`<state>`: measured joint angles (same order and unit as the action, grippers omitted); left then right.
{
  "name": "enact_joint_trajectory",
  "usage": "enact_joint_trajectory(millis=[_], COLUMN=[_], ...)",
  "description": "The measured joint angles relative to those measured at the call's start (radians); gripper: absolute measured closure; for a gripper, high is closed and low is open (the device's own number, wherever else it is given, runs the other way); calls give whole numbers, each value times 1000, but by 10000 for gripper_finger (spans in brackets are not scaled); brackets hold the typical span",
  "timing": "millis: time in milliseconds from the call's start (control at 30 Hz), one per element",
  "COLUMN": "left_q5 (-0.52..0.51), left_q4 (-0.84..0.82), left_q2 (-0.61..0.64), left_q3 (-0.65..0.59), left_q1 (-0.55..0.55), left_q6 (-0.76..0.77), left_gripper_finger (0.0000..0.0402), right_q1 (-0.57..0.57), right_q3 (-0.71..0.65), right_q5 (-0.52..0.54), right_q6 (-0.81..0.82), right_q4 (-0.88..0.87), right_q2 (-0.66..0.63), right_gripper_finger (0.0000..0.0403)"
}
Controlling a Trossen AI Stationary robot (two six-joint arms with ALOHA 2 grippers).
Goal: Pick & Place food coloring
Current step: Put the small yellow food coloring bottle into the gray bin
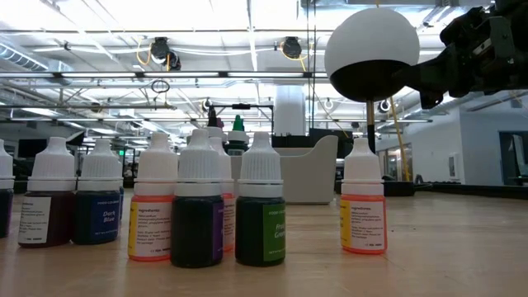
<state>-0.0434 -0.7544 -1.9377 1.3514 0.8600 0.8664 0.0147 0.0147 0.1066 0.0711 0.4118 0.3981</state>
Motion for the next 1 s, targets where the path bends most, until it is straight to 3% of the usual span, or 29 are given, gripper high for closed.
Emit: enact_joint_trajectory(millis=[567,1000], left_q5=[-9,-8], left_q4=[0,7], left_q2=[0,0], left_q3=[0,0], left_q1=[0,0], left_q6=[5,-7], left_gripper_finger=[180,277], right_q1=[0,0], right_q3=[0,0], right_q5=[0,0], right_q6=[-4,-4], right_q4=[-2,-2], right_q2=[0,0], right_gripper_finger=[403,403])
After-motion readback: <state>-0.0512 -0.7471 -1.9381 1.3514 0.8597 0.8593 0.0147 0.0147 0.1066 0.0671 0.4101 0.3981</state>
